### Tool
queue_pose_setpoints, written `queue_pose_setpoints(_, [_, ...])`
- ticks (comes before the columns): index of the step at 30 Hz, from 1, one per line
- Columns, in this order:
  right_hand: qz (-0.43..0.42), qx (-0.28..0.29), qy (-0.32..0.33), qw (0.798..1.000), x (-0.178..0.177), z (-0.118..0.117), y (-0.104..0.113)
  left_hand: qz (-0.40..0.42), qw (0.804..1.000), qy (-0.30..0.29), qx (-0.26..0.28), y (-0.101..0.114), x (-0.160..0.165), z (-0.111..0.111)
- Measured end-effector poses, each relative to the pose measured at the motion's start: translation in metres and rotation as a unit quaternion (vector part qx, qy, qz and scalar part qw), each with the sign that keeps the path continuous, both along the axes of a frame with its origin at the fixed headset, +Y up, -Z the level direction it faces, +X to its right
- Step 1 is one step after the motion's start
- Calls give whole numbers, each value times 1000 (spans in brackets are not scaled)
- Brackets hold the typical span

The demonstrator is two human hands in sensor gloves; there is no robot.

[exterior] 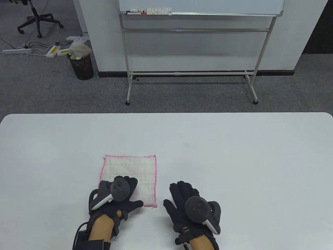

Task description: Squeeze dry dish cloth into compact mass

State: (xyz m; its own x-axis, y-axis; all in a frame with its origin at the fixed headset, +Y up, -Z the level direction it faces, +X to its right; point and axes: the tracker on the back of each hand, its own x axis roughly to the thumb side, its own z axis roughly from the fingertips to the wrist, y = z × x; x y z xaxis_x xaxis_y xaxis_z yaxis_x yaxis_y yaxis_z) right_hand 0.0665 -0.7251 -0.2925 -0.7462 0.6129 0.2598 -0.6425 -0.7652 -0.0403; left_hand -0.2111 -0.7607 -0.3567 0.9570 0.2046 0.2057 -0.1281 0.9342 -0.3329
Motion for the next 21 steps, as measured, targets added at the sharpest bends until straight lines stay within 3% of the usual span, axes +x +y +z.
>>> queue_pose_setpoints(6, [-12, -15, 2, 1000, 3, -3, -2, -34, 999, -32, 10, -18, 17, 1])
queue_pose_setpoints(17, [-30, -30, -5, 999, 16, -5, -5, -44, 994, 27, 91, -7, 18, 2])
queue_pose_setpoints(19, [-38, -30, -5, 999, 18, -5, -5, -7, 994, 47, 96, -4, 15, 2])
queue_pose_setpoints(21, [-56, -34, -3, 998, 20, -5, -4, 67, 992, 79, 69, 1, 9, 2])
